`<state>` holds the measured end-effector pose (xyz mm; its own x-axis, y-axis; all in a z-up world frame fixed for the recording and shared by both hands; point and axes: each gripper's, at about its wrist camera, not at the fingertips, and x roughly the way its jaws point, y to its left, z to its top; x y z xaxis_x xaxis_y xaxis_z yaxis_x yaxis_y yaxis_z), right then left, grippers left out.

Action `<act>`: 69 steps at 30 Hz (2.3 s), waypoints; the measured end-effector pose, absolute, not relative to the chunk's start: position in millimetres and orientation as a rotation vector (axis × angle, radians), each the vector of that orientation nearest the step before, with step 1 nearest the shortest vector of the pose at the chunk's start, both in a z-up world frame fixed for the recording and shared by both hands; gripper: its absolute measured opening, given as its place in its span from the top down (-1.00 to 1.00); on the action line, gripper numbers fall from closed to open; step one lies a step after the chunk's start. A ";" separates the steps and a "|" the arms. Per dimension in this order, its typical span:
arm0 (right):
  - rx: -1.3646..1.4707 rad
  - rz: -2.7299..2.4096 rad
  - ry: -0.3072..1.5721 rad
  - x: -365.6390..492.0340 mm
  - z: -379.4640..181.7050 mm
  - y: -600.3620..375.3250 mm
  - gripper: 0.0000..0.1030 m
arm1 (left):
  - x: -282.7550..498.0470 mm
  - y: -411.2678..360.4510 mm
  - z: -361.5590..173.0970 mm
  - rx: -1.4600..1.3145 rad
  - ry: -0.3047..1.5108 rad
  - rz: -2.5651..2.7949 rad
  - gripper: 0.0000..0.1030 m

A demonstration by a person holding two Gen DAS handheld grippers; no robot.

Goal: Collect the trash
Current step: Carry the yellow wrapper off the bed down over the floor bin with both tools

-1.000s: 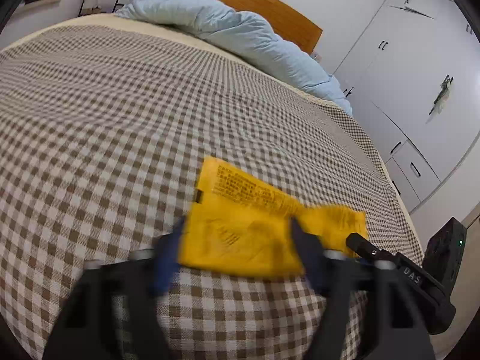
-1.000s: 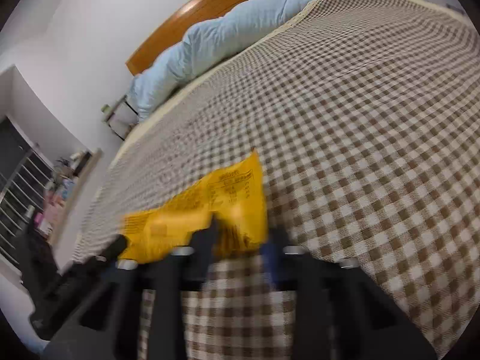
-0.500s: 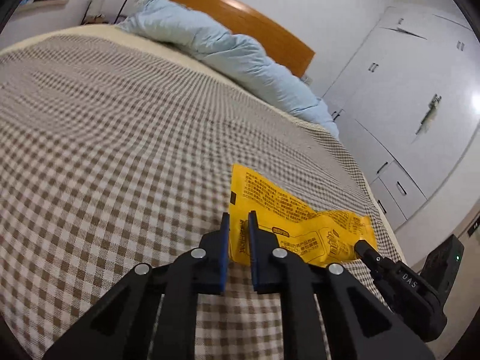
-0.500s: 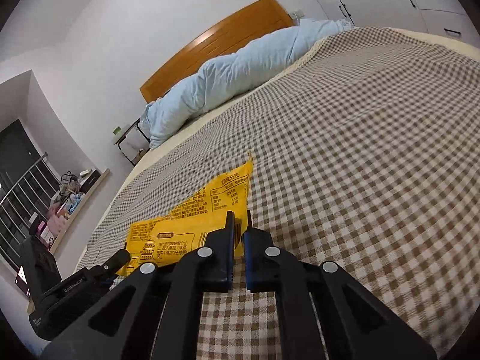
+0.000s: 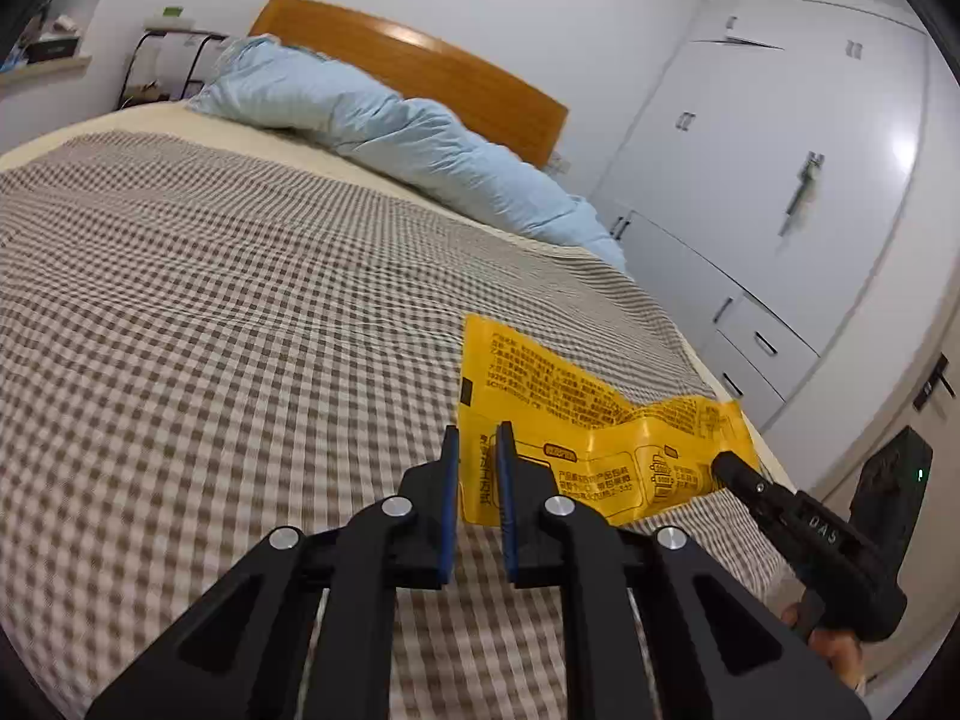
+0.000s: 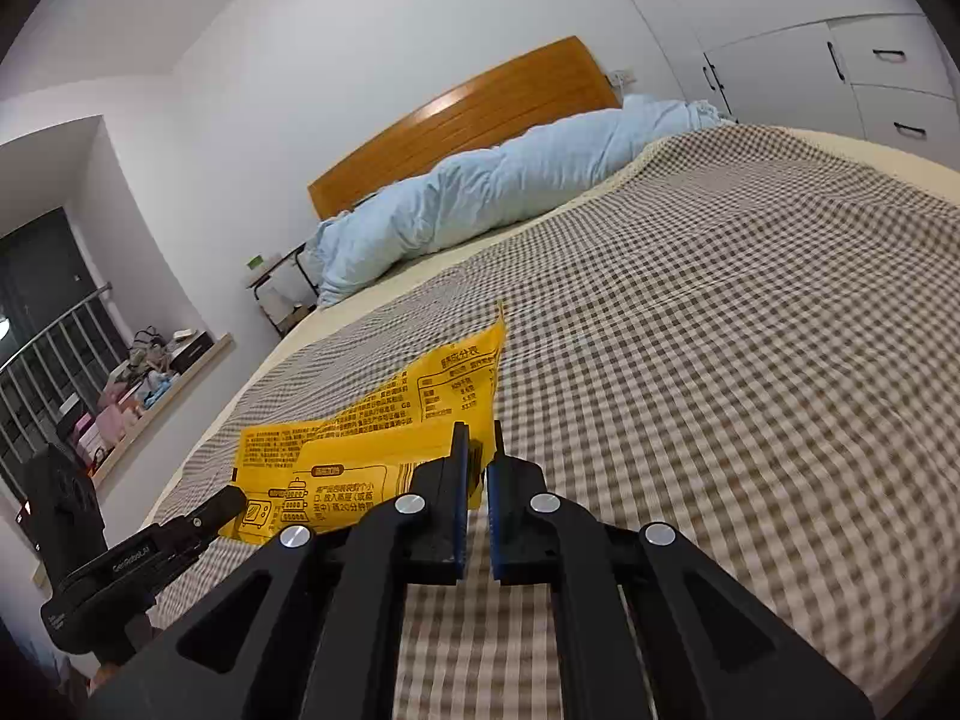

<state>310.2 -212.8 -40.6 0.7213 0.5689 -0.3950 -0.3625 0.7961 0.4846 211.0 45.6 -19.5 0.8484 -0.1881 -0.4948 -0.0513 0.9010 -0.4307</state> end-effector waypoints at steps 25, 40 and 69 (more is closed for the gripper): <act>0.336 0.484 0.604 145.7 -88.2 -259.4 0.89 | 36.4 -16.2 -46.9 -0.318 0.584 -0.211 0.83; 0.269 0.474 0.707 94.8 -134.1 -267.2 0.89 | -10.2 -34.4 -86.9 -0.248 0.701 -0.205 0.83; 0.292 0.426 0.960 97.7 -217.3 -280.5 0.89 | 8.4 -43.1 -203.8 -0.322 1.073 -0.232 0.83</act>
